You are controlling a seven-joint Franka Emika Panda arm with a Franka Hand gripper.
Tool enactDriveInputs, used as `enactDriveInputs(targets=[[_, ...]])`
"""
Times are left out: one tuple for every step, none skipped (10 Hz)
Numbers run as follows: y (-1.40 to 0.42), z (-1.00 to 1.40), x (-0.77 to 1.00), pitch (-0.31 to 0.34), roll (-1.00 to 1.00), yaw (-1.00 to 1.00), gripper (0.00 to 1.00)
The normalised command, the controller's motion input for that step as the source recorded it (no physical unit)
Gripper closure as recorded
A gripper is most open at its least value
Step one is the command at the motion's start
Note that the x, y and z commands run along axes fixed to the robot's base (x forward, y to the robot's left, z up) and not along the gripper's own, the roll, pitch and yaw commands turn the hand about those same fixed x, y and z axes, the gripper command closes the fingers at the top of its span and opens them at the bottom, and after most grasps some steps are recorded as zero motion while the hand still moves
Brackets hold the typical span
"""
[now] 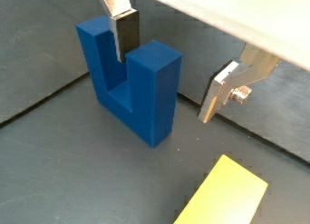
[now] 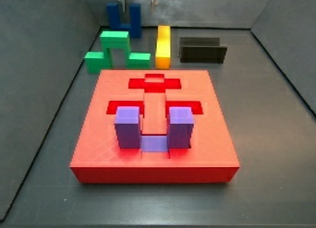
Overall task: Pick up the blue object. Move up. Move to above the board. Insert the blue object.
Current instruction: Pick up the blue object.
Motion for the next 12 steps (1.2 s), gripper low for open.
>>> enactDriveInputs(targets=[[0.00, -0.19, 0.00, -0.039, -0.01, 0.00, 0.00], [0.00, -0.15, 0.00, -0.039, 0.00, 0.00, 0.00], [0.00, -0.11, 0.00, -0.033, 0.00, 0.00, 0.00], [0.00, -0.08, 0.00, -0.021, 0.00, 0.00, 0.00], [0.00, 0.00, 0.00, 0.000, 0.03, 0.00, 0.00], [0.00, 0.00, 0.00, 0.000, 0.00, 0.00, 0.00], [0.00, 0.00, 0.00, 0.000, 0.00, 0.00, 1.00], [0.00, 0.00, 0.00, 0.000, 0.00, 0.00, 1.00], [0.00, 0.00, 0.00, 0.000, 0.00, 0.00, 1.00], [0.00, 0.00, 0.00, 0.000, 0.00, 0.00, 1.00], [0.00, 0.00, 0.00, 0.000, 0.00, 0.00, 1.00], [0.00, 0.00, 0.00, 0.000, 0.00, 0.00, 1.00]])
